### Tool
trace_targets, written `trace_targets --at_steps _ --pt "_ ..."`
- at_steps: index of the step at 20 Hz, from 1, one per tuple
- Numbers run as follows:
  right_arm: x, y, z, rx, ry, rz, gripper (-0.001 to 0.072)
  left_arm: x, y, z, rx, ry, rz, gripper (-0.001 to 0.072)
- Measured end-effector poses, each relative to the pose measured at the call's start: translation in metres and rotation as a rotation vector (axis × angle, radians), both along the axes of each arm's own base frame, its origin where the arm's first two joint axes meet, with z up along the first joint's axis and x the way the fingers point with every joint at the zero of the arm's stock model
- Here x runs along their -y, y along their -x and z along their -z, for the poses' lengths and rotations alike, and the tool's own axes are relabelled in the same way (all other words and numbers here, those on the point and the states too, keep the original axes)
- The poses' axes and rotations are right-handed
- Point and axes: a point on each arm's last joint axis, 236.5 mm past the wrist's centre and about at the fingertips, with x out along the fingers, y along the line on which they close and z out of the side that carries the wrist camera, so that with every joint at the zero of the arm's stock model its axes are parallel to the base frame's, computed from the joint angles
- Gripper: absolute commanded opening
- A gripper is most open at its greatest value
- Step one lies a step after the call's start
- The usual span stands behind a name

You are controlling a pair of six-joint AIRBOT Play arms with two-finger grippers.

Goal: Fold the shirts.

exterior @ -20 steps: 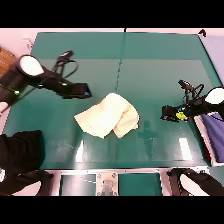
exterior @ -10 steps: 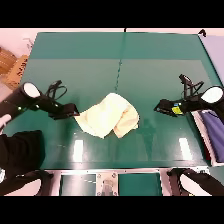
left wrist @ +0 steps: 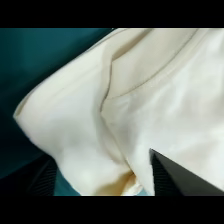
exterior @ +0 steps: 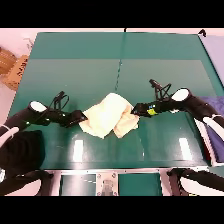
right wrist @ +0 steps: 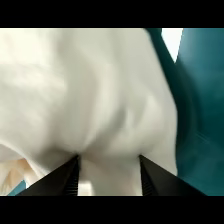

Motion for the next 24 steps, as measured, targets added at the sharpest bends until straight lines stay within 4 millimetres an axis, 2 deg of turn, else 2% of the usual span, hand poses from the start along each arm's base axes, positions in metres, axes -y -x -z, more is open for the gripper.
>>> trace_targets --at_steps 1,5,7,8,15,18,21,22,23,24 --pt "-0.004 0.000 0.002 0.000 -0.004 -0.007 0.0331 0.001 0.004 0.005 -0.002 -0.012 0.015 0.0025" --pt "-0.010 0.000 0.008 -0.001 -0.010 -0.019 0.0339 0.010 -0.007 -0.006 0.057 -0.005 0.041 0.0023" --pt "-0.008 -0.002 0.009 0.000 -0.009 -0.017 0.0485 0.011 -0.018 -0.018 0.099 -0.012 0.074 0.0023" --pt "-0.005 -0.004 0.008 0.000 -0.008 -0.011 0.0500 0.009 -0.024 -0.025 0.119 -0.026 0.095 0.0022" --pt "0.039 -0.022 0.006 -0.020 -0.010 0.093 0.0500 -0.045 -0.059 -0.059 0.162 -0.171 0.123 0.0023" --pt "0.033 -0.017 0.014 -0.058 -0.026 0.093 0.0498 -0.056 -0.064 -0.063 0.166 -0.194 0.116 0.0023" --pt "0.011 -0.005 0.023 -0.102 -0.050 0.051 0.0489 -0.062 -0.066 -0.065 0.171 -0.205 0.112 0.0023" --pt "0.001 -0.001 0.024 -0.109 -0.063 0.033 0.0453 -0.063 -0.066 -0.065 0.172 -0.207 0.112 0.0023" --pt "-0.010 0.002 0.023 -0.112 -0.085 0.014 0.0245 -0.063 -0.067 -0.065 0.173 -0.210 0.112 0.0023" --pt "-0.020 0.005 0.022 -0.112 -0.103 -0.007 0.0068 -0.064 -0.067 -0.065 0.174 -0.211 0.113 0.0023"
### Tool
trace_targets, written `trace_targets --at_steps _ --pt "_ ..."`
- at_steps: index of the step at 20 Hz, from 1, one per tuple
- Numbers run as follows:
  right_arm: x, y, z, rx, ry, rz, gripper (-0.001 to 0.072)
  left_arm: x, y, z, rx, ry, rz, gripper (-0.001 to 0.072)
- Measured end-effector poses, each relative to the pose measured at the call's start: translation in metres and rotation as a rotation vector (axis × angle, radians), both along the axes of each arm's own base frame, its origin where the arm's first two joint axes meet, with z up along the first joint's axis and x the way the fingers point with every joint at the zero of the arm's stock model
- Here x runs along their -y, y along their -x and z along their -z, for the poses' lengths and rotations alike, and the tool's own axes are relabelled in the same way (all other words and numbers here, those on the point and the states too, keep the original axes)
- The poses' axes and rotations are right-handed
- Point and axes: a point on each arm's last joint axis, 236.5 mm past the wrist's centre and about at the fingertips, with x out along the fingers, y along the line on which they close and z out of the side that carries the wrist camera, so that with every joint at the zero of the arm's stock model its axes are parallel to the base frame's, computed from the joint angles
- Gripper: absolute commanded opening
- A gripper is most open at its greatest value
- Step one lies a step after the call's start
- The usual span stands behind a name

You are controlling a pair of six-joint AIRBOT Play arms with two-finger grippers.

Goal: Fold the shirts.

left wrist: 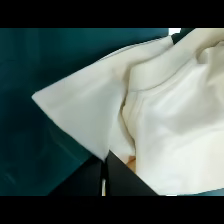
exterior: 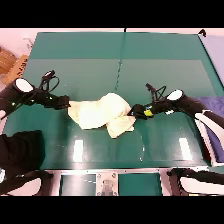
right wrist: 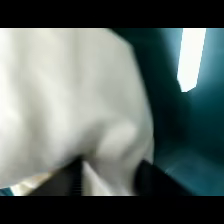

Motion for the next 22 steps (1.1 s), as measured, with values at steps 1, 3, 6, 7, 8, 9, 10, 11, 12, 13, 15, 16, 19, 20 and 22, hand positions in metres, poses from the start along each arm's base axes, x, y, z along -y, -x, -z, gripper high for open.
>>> trace_targets --at_steps 1,3,6,7,8,9,10,11,12,13,15,16,19,20,22 --pt "-0.008 0.002 -0.001 0.002 -0.018 -0.013 0.0018 0.000 0.000 0.000 0.001 -0.001 0.000 0.0023" --pt "-0.016 0.003 -0.005 0.016 -0.041 -0.035 0.0017 -0.002 -0.002 -0.002 0.007 -0.006 0.002 0.0023" --pt "-0.010 -0.015 -0.023 0.052 -0.076 -0.021 0.0016 -0.004 -0.016 -0.028 0.076 -0.022 0.016 0.0023" --pt "-0.004 -0.026 -0.034 0.073 -0.092 -0.009 0.0016 -0.006 -0.025 -0.046 0.123 -0.034 0.021 0.0023" --pt "0.005 -0.039 -0.051 0.105 -0.106 0.006 0.0016 -0.008 -0.034 -0.070 0.183 -0.048 0.028 0.0022" --pt "0.015 -0.050 -0.070 0.141 -0.120 0.017 0.0016 -0.010 -0.043 -0.097 0.248 -0.061 0.032 0.0022" --pt "0.026 -0.062 -0.092 0.186 -0.132 0.030 0.0016 -0.011 -0.052 -0.129 0.322 -0.072 0.036 0.0023" --pt "0.038 -0.073 -0.119 0.241 -0.139 0.041 0.0016 -0.012 -0.058 -0.161 0.389 -0.080 0.039 0.0022" --pt "0.049 -0.082 -0.149 0.306 -0.143 0.051 0.0016 -0.012 -0.062 -0.199 0.466 -0.082 0.038 0.0022" --pt "0.058 -0.087 -0.179 0.371 -0.143 0.054 0.0016 -0.012 -0.064 -0.235 0.539 -0.083 0.038 0.0022" --pt "0.070 -0.088 -0.243 0.525 -0.132 0.052 0.0017 -0.010 -0.060 -0.312 0.695 -0.078 0.034 0.0023" --pt "0.072 -0.083 -0.274 0.598 -0.125 0.041 0.0016 -0.008 -0.053 -0.354 0.783 -0.071 0.031 0.0022" --pt "0.076 -0.055 -0.364 0.840 -0.086 0.029 0.0017 -0.004 -0.019 -0.459 1.024 -0.041 0.018 0.0022" --pt "0.076 -0.043 -0.391 0.918 -0.069 0.029 0.0017 -0.004 -0.005 -0.488 1.103 -0.032 0.005 0.0022" --pt "0.077 -0.018 -0.435 1.058 -0.037 0.044 0.0017 -0.006 0.020 -0.531 1.234 -0.012 -0.022 0.0023"
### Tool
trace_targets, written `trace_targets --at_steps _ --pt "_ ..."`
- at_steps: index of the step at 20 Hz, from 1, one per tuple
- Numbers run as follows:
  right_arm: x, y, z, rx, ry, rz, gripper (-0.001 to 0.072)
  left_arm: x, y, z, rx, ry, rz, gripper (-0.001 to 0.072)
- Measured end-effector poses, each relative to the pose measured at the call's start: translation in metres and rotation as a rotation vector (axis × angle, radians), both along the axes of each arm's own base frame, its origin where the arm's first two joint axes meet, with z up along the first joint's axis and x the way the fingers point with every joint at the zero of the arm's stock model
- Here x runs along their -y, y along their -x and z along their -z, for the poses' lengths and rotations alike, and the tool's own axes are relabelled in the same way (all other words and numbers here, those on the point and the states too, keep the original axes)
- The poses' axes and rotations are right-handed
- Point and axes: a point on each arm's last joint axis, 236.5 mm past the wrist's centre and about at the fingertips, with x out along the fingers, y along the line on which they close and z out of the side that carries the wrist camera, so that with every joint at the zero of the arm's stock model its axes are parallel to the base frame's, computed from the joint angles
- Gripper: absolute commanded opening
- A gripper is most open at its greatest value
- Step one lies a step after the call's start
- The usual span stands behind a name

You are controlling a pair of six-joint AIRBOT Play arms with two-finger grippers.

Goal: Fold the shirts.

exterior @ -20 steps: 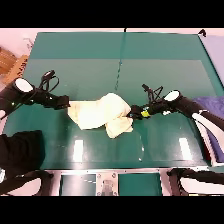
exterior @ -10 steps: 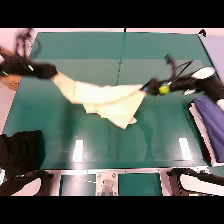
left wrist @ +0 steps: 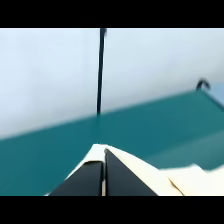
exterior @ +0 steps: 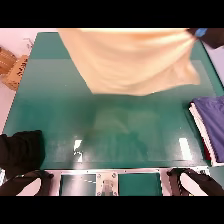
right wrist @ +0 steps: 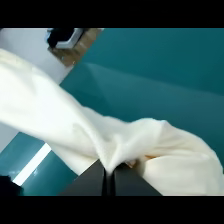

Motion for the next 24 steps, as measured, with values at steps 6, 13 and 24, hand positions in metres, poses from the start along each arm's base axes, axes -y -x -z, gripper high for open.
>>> trace_targets --at_steps 6,13,24 --pt "0.007 0.033 -0.045 0.179 0.055 0.071 0.0017 -0.004 0.006 -0.019 0.077 0.046 -0.021 0.0023" --pt "0.025 -0.054 0.059 -0.106 0.029 0.089 0.0018 -0.001 -0.076 0.137 -0.348 0.006 -0.005 0.0023" --pt "-0.044 -0.143 0.351 -0.725 -0.003 0.010 0.0217 0.008 -0.135 0.500 -1.205 0.008 0.042 0.0024"
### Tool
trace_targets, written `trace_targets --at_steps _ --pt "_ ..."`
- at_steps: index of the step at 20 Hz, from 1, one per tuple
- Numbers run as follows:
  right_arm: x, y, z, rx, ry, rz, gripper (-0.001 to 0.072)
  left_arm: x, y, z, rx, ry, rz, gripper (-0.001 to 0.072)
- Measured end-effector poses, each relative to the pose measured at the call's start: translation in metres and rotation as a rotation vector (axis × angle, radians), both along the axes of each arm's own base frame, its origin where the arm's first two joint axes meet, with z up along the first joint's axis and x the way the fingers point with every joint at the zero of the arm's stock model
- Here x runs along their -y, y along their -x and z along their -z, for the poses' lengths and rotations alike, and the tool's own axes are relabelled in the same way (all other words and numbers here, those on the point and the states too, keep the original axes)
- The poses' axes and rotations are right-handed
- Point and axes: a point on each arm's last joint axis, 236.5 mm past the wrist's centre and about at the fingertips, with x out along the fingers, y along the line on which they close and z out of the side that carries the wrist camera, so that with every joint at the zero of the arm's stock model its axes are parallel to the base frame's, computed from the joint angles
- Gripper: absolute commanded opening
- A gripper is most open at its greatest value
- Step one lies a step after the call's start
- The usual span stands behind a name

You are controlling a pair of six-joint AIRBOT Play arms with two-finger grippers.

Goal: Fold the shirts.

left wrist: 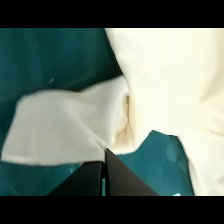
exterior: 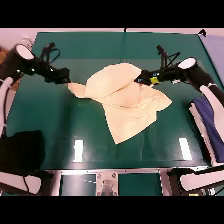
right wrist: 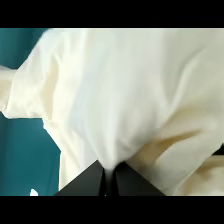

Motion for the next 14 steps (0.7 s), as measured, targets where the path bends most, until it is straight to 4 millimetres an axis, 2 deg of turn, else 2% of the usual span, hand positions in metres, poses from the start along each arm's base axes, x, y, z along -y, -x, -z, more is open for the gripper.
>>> trace_targets --at_steps 1,3,5,7,9,10,12,13,14 --pt "0.004 -0.002 0.008 -0.026 0.001 0.016 0.0219 0.001 -0.003 0.012 -0.015 0.009 -0.008 0.0023" --pt "0.025 -0.006 0.009 -0.062 -0.003 0.071 0.0218 0.002 -0.005 0.027 -0.039 0.017 -0.016 0.0023" --pt "0.054 0.000 -0.001 -0.100 -0.004 0.112 0.0218 0.003 -0.005 0.035 -0.049 0.020 -0.015 0.0023" --pt "0.086 0.015 -0.012 -0.139 0.012 0.159 0.0218 0.004 -0.003 0.041 -0.063 0.019 -0.004 0.0023" --pt "0.107 0.045 -0.015 -0.195 0.041 0.193 0.0242 0.004 -0.002 0.043 -0.067 0.019 0.000 0.0023" --pt "0.110 0.064 -0.012 -0.232 0.049 0.205 0.0297 0.004 -0.001 0.044 -0.071 0.018 0.003 0.0024" --pt "0.107 0.105 0.002 -0.313 0.056 0.218 0.0340 0.004 -0.001 0.045 -0.071 0.018 0.005 0.0023" --pt "0.100 0.129 0.013 -0.361 0.059 0.220 0.0381 0.004 -0.001 0.045 -0.073 0.018 0.006 0.0024" --pt "0.091 0.153 0.026 -0.414 0.058 0.216 0.0383 0.004 -0.001 0.045 -0.072 0.017 0.008 0.0024"
